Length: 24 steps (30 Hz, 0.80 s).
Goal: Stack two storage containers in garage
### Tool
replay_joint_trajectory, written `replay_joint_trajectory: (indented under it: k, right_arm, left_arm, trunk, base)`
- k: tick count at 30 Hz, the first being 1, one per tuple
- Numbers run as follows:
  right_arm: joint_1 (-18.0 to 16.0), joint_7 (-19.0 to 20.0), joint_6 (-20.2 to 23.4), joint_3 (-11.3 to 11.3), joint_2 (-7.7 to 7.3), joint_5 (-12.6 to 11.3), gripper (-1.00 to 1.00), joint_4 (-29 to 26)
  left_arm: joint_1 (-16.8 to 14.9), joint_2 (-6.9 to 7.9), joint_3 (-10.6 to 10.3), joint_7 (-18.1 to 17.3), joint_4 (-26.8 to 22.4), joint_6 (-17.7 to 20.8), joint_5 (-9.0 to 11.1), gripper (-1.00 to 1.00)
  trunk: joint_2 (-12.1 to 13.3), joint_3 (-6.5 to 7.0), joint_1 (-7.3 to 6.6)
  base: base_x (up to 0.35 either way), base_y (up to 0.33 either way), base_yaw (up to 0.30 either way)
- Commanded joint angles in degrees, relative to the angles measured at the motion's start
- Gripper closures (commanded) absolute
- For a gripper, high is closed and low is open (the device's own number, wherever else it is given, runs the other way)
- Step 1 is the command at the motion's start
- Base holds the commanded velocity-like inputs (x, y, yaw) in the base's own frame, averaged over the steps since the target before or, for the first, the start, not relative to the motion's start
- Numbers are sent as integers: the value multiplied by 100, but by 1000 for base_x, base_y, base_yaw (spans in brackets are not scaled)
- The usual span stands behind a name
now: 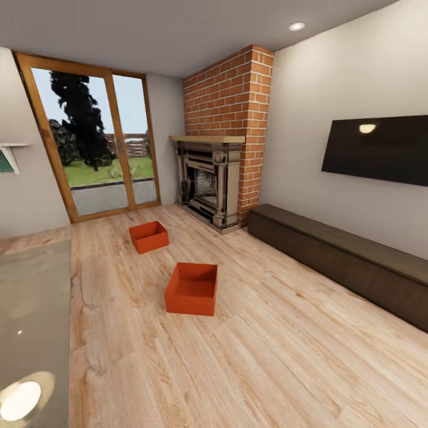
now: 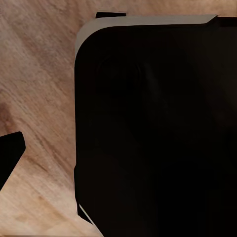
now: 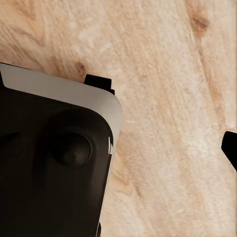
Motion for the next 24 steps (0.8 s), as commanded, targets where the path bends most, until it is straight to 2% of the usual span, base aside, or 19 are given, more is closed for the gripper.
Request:
replay_joint_trajectory:
  k: [1,14,24]
  right_arm:
    - [-4,-2,-28,49,1,-41,-100,14]
    - [-4,-2,-30,49,-12,-26,-100,14]
    - [-3,-2,-28,49,-13,-35,-100,14]
  left_arm:
    - [-2,0,4,1,0,-3,19,-100]
    - [-2,-9,2,8,0,-9,19,-100]
    - [-2,-9,0,1,0,-1,21,-100]
  trunk:
    - [-3,-6,0]
    - [-3,-6,0]
    - [-3,-6,0]
  base:
    - [0,0,32]
    - [9,0,3]
    - [273,0,0]
